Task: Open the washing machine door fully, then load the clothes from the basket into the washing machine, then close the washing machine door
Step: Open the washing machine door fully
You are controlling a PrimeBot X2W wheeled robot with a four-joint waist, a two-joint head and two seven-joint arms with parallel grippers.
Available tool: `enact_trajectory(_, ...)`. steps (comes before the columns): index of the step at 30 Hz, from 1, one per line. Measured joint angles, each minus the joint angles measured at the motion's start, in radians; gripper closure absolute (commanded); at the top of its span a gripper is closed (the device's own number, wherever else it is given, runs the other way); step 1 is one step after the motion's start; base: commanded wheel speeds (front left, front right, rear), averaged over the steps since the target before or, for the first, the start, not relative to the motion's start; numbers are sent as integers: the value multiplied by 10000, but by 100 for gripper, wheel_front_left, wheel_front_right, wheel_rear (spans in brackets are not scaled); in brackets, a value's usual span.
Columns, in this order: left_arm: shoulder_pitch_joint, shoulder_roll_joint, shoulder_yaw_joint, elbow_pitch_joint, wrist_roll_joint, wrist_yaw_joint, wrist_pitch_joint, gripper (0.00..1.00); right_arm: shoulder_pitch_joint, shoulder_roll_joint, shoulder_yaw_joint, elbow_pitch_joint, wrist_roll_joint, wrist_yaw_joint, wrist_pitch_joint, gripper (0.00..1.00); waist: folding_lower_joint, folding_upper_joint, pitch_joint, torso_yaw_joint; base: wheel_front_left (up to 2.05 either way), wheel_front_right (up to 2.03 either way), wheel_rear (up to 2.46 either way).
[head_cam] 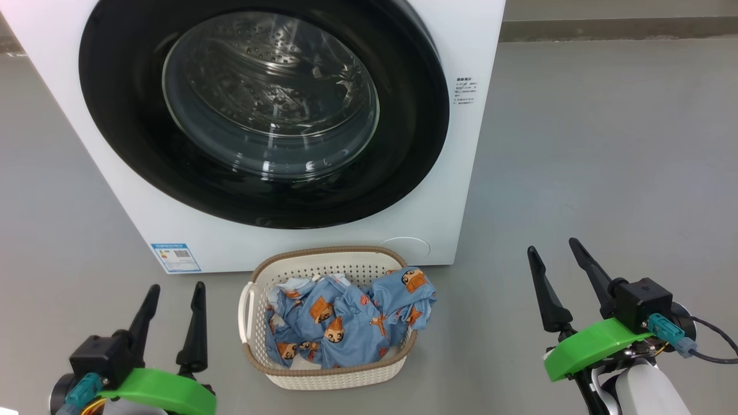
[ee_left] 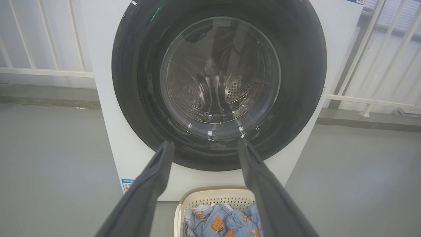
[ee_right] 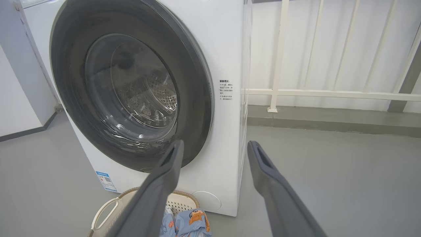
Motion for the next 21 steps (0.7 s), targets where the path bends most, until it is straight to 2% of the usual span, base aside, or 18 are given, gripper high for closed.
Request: enact_trajectory(21, 0, -10, 17, -19, 77, 0, 0, 0, 0, 6, -12, 54, 6, 0, 0, 0, 0, 0, 91, 133, 0, 0, 0)
